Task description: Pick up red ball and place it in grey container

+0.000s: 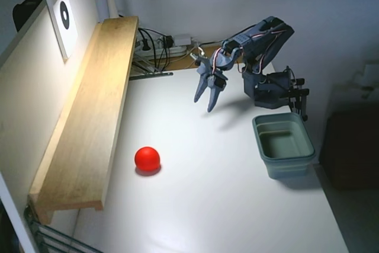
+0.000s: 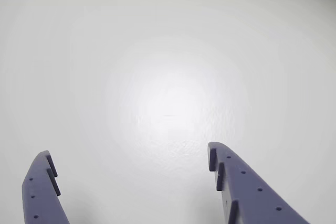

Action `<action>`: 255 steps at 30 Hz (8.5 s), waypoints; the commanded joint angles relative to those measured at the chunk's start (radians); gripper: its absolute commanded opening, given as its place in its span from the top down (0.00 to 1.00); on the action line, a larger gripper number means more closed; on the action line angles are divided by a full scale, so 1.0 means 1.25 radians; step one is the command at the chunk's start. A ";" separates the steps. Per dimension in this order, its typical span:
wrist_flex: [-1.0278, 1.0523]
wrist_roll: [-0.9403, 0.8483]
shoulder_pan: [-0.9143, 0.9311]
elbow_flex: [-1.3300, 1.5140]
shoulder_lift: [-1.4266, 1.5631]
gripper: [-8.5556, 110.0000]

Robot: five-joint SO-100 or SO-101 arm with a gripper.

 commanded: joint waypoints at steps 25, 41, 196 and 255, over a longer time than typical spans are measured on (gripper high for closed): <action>-0.151 0.001 -0.053 0.080 -0.054 0.61; -0.201 0.001 -0.053 0.103 -0.081 0.61; -0.651 0.001 -0.141 -0.720 -1.164 0.61; -0.166 0.001 -0.189 -1.767 -1.727 0.61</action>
